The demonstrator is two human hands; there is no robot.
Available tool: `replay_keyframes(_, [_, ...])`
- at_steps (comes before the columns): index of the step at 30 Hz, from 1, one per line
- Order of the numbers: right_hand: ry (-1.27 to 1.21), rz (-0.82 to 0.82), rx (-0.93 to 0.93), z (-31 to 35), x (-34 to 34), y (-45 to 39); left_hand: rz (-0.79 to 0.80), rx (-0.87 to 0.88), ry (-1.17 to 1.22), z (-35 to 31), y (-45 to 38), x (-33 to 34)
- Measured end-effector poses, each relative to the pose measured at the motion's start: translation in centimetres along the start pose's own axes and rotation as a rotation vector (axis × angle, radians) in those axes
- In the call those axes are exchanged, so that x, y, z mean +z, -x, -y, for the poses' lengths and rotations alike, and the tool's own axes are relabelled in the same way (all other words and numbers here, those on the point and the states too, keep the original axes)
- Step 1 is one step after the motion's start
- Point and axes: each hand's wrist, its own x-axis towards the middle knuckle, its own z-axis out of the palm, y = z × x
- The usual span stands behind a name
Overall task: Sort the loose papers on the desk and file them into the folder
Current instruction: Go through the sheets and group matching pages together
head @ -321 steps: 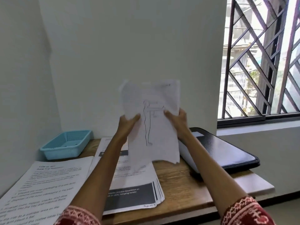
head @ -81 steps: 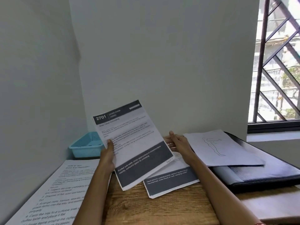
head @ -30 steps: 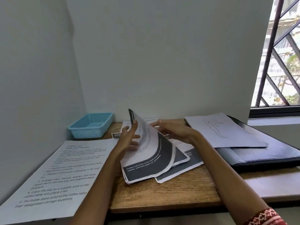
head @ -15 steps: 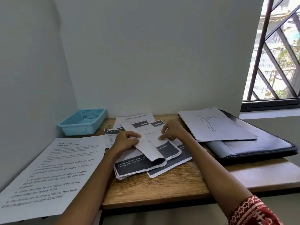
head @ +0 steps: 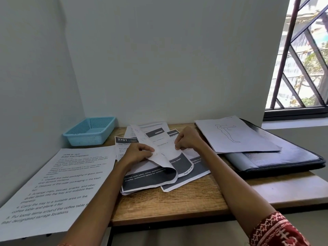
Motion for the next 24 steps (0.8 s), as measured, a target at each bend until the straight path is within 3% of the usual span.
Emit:
replay_keyframes(5, [0.106,-0.025,-0.040,0.3,0.2,-0.1,0.004,-0.005,0.014,0.1,-0.1,-0.1])
replay_keyframes(16, [0.093,-0.070,-0.024,-0.3,0.7,-0.5,0.002,-0.015,0.037,0.2,-0.3,0.0])
replay_keyframes(24, [-0.197,0.091,-0.105,1.0,0.8,0.4,0.003,-0.025,0.062,0.1,-0.3,0.2])
